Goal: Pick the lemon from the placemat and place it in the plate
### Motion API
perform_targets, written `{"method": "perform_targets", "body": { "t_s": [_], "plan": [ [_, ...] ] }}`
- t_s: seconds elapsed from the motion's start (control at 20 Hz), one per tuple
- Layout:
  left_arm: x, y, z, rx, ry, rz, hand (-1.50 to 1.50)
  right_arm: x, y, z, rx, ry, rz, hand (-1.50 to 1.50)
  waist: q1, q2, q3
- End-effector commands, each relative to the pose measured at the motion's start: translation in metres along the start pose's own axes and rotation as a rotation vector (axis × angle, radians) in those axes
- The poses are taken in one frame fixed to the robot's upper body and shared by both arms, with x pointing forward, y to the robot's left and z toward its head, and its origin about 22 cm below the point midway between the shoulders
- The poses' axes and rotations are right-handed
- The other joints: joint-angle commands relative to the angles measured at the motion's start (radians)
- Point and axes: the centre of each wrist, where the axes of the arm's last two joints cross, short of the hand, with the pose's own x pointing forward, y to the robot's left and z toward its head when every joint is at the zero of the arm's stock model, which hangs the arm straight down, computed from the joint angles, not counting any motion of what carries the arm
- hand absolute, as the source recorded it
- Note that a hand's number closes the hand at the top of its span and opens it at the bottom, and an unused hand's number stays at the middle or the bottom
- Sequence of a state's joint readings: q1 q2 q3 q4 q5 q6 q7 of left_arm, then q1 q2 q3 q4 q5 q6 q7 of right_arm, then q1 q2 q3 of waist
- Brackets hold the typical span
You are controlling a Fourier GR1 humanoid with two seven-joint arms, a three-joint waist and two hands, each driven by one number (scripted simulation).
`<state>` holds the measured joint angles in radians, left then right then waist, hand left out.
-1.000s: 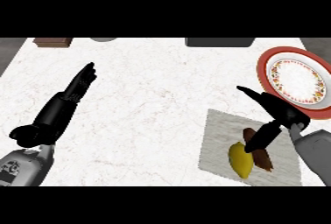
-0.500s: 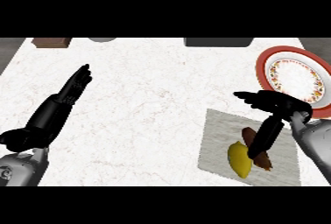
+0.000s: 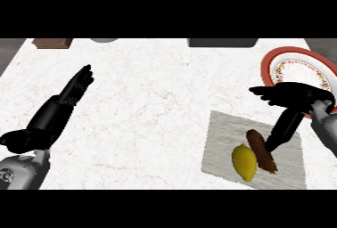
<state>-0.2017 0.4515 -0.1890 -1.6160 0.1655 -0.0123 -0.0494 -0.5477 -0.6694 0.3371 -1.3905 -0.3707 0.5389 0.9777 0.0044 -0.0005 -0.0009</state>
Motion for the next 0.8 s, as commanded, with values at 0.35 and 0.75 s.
{"method": "perform_targets", "body": {
  "t_s": [0.35, 0.75],
  "plan": [
    [-0.006, -0.008, 0.019, -0.026, 0.010, -0.001, 0.00, -0.017, -0.019, -0.019, 0.106, 0.103, 0.010, -1.50, 0.009, 0.001, 0.001],
    [0.002, -0.007, 0.010, -0.006, -0.016, -0.003, 0.00, -0.027, 0.011, -0.038, 0.190, 0.124, 0.084, -1.50, 0.004, 0.000, 0.001]
  ]
}}
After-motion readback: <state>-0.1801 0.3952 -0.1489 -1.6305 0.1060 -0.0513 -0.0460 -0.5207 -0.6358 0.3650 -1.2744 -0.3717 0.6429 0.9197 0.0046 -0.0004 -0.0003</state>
